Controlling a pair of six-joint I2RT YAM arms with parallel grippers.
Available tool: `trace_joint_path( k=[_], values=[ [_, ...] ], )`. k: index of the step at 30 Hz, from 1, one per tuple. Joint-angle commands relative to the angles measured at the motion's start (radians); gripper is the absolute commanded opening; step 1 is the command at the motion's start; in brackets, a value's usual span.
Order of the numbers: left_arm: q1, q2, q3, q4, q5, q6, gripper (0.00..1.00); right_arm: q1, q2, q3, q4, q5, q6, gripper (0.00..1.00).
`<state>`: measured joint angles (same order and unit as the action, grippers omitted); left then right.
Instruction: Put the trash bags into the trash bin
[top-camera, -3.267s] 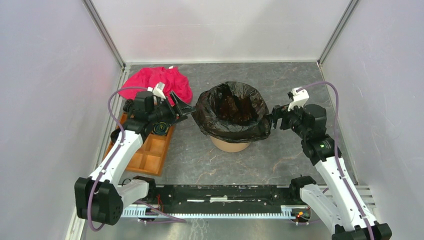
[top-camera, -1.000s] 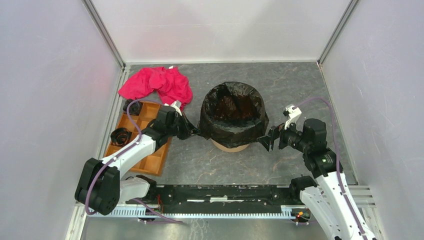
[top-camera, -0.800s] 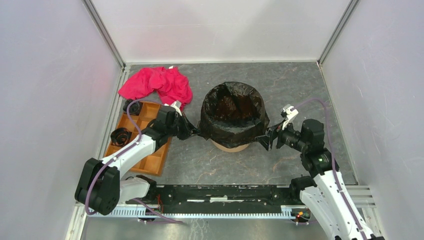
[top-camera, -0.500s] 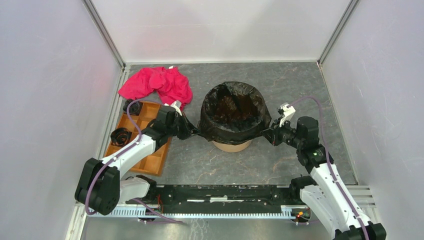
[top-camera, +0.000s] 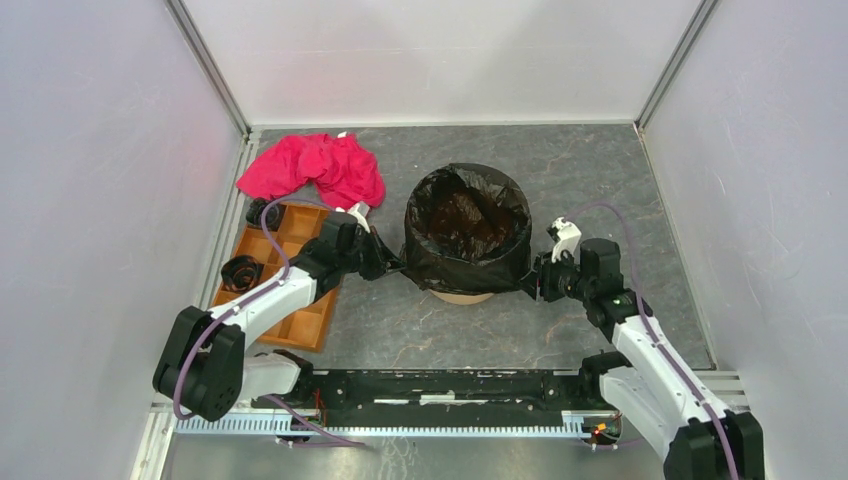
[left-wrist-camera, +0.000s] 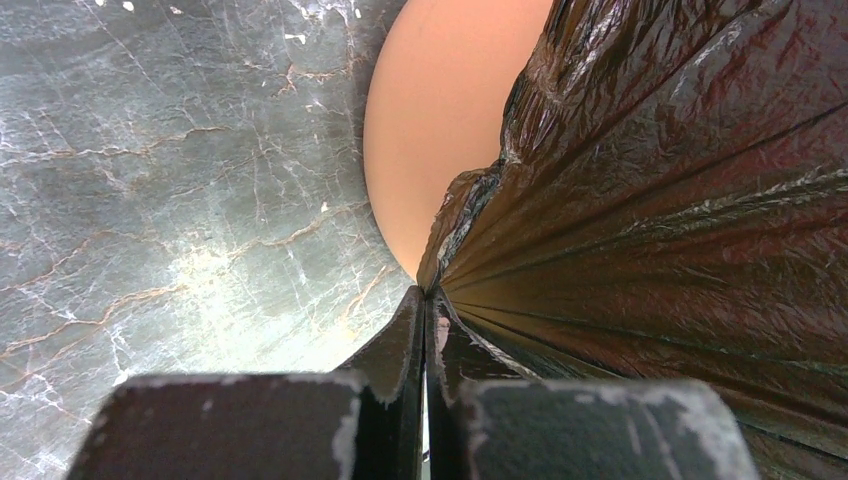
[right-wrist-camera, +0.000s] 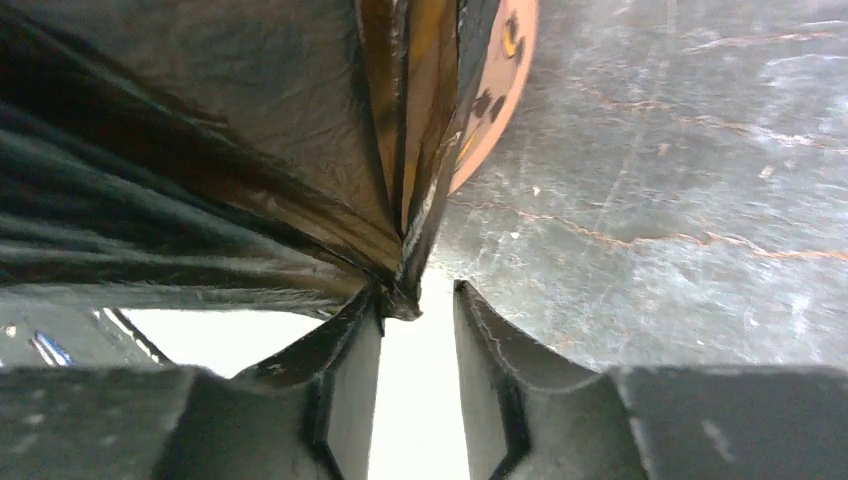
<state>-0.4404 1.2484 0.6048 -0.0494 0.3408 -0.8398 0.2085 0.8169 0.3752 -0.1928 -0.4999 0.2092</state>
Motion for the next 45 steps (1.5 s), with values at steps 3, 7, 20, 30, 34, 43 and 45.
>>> trace_joint_path(
  k=[3,7,20,30,34,43,45],
  values=[
    [-0.005,-0.022,0.042,-0.022,-0.039,0.044,0.05,-0.001,-0.127,0.18,-0.208,0.258,-0.033,0.63],
    [-0.005,-0.023,0.064,-0.072,-0.075,0.081,0.12,0.0,-0.177,0.323,-0.338,0.486,-0.034,0.75],
    [-0.004,-0.179,0.13,-0.204,-0.29,0.226,0.72,0.087,0.146,0.737,-0.198,0.072,-0.168,0.85],
    [-0.003,-0.28,0.177,-0.302,-0.407,0.302,0.9,0.378,0.466,0.874,-0.157,0.176,-0.172,0.57],
    [-0.004,-0.293,0.192,-0.312,-0.405,0.307,0.91,0.381,0.608,0.973,-0.271,0.368,-0.189,0.42],
    [-0.004,-0.313,0.212,-0.333,-0.428,0.334,0.92,0.449,0.734,1.1,-0.394,0.823,-0.234,0.38],
    [-0.004,-0.32,0.219,-0.336,-0.441,0.343,0.92,0.496,0.741,1.1,-0.403,0.838,-0.246,0.42]
  ],
)
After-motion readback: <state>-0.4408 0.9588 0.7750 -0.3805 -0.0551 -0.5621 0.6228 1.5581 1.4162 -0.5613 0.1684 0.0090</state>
